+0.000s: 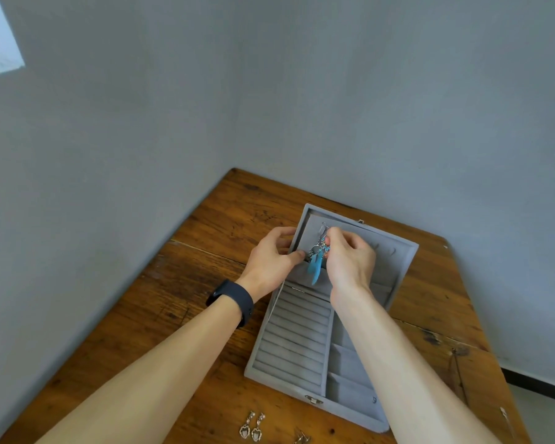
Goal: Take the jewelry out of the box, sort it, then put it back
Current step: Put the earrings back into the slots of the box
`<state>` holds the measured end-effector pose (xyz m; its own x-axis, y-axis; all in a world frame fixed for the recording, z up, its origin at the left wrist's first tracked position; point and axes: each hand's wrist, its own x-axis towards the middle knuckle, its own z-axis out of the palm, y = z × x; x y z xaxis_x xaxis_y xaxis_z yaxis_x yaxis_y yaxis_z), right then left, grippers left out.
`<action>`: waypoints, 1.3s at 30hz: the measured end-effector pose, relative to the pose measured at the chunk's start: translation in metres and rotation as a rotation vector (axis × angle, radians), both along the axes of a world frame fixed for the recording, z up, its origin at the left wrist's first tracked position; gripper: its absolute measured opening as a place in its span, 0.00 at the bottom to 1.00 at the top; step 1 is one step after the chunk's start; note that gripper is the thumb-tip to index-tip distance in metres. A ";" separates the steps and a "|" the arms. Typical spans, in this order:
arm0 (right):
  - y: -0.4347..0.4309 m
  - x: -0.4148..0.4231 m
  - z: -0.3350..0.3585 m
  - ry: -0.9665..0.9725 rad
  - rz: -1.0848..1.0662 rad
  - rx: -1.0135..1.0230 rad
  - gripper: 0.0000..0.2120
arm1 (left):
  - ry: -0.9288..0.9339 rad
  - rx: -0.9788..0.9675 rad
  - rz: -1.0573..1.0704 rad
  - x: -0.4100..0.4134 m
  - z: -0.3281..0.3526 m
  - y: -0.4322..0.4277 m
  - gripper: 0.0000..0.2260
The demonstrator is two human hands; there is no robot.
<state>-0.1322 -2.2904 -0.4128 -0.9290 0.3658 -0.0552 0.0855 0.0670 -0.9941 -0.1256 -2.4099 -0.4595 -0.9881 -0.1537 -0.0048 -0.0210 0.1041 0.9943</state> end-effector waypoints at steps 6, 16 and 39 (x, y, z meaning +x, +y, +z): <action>0.010 0.006 -0.006 0.100 0.084 0.282 0.03 | 0.008 -0.013 0.001 0.000 -0.002 -0.002 0.22; 0.020 0.003 -0.016 0.211 0.255 0.776 0.02 | 0.012 -0.038 -0.018 0.001 -0.001 -0.004 0.22; 0.059 0.010 -0.033 0.416 0.324 0.995 0.06 | 0.021 -0.060 -0.017 0.007 0.003 -0.007 0.22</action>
<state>-0.1224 -2.2311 -0.4459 -0.8662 -0.1874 0.4633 -0.4058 0.8047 -0.4332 -0.1186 -2.4167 -0.4569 -0.9904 -0.1358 0.0245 0.0019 0.1636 0.9865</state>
